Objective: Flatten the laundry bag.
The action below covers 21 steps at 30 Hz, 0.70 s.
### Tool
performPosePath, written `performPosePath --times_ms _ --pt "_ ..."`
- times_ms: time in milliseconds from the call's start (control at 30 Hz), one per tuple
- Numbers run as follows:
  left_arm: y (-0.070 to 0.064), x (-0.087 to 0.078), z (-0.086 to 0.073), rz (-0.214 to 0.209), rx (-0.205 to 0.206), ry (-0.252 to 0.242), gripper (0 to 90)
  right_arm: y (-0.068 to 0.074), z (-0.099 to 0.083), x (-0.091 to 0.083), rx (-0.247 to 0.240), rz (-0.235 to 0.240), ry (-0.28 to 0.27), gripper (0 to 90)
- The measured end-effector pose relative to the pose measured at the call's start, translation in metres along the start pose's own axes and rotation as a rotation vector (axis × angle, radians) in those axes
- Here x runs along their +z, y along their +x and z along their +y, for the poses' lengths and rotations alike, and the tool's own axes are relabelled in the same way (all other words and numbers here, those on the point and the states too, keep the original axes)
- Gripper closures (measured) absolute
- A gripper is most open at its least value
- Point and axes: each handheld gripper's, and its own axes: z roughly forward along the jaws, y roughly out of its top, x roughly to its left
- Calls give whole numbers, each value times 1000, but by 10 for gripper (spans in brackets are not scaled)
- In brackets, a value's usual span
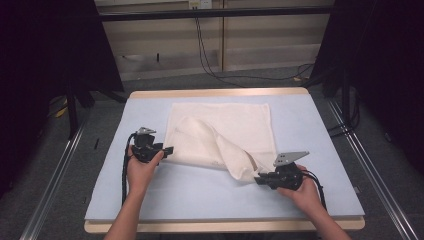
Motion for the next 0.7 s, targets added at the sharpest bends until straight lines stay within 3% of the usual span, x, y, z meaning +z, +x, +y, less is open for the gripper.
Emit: performPosePath --times_ms 33,167,333,400,433,500,633,700 --pt "0 3 1 -6 -10 -5 499 -1 1 1 2 -4 1 833" --pt "-6 7 12 10 25 -4 495 -8 8 5 -15 -25 13 835" --pt "-19 6 23 2 33 5 411 -11 12 8 -31 -48 10 834" --pt "-24 4 23 17 32 -4 394 -9 10 7 -47 -53 7 834" --pt "-25 1 24 18 59 5 385 -7 10 6 -51 -57 10 834" --pt "-31 -1 23 5 32 -4 335 -5 9 5 -70 -49 20 833" --pt "-36 -5 23 -8 78 23 319 -4 6 1 -63 -28 22 833" --pt "-38 -7 23 -15 55 6 301 -4 3 -2 -55 -19 21 833"
